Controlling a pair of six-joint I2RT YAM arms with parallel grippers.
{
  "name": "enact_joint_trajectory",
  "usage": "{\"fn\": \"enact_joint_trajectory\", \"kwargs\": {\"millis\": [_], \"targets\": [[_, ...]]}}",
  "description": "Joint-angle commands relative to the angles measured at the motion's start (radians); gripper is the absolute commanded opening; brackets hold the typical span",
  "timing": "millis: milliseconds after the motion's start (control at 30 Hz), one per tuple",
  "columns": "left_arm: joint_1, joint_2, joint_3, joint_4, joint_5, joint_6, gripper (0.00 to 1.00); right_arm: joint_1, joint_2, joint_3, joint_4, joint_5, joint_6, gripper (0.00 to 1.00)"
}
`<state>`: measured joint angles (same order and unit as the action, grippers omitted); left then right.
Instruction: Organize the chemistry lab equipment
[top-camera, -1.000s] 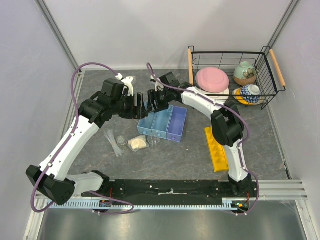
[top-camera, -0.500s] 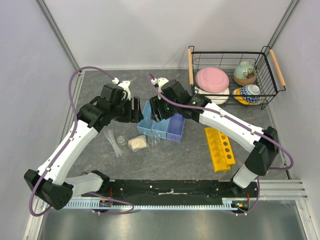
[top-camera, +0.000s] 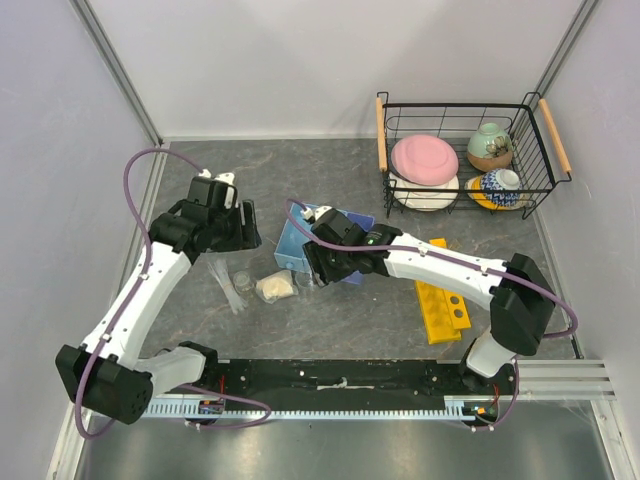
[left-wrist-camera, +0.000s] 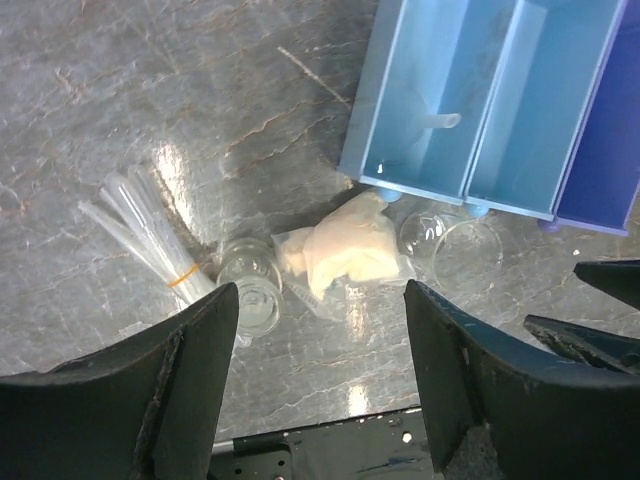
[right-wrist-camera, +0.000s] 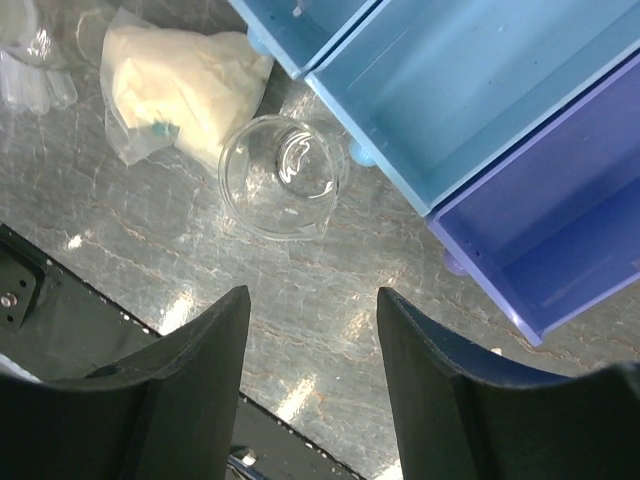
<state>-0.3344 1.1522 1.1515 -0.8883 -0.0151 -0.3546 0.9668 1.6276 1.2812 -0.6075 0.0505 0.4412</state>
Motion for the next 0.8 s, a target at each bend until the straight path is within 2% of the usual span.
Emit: {"fn": "enact_joint_trajectory", "kwargs": {"millis": [0, 567, 633, 767], "targets": [[0.067, -0.046, -0.033, 0.023, 0.066, -0.007, 0.74, 0.003, -0.006, -0.016, 0.098, 0.058, 0.045, 0.61], [0.089, -0.089, -0.076, 0.037, 0.106, -0.041, 0.74, 0.001, 0.182, 0.053, 0.149, 0.140, 0.067, 0.57], [0.089, -0.091, -0.076, 0.041, 0.115, -0.041, 0.74, 0.000, 0.204, 0.061, 0.158, 0.143, 0.065, 0.55], [0.089, -0.092, -0.084, 0.051, 0.127, -0.041, 0.74, 0.000, 0.238, 0.084, 0.160, 0.140, 0.065, 0.43]]}}
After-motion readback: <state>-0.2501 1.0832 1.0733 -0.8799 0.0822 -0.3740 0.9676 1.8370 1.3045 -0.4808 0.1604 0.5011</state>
